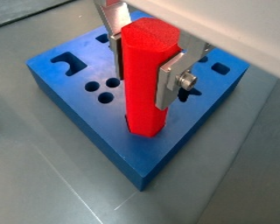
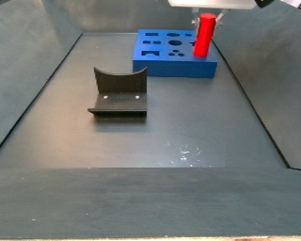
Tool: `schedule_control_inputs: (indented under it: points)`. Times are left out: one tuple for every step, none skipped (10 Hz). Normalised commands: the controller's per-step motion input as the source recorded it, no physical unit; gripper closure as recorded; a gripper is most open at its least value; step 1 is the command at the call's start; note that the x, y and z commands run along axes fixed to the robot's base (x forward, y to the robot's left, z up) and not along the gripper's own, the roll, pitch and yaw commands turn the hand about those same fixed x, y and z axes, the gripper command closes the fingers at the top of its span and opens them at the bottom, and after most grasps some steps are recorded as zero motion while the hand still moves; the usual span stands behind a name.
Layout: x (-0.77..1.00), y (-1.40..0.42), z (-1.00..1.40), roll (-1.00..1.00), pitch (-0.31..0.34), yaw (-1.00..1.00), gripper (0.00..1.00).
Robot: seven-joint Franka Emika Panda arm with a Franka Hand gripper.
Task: Pick up the hexagon object. Move up. Move to above the board. Insert the hexagon object.
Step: Insert the hexagon object.
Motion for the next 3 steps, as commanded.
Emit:
schedule_control_inputs:
  points:
    - [0.00,0.00,-0.81,0.01,-0.221,-0.01,1.00]
    - [0.00,0.00,-0.19,0.00,-0.071,0.00,1.00]
    - [0.00,0.00,0.00,0.00,0.000,0.00,1.00]
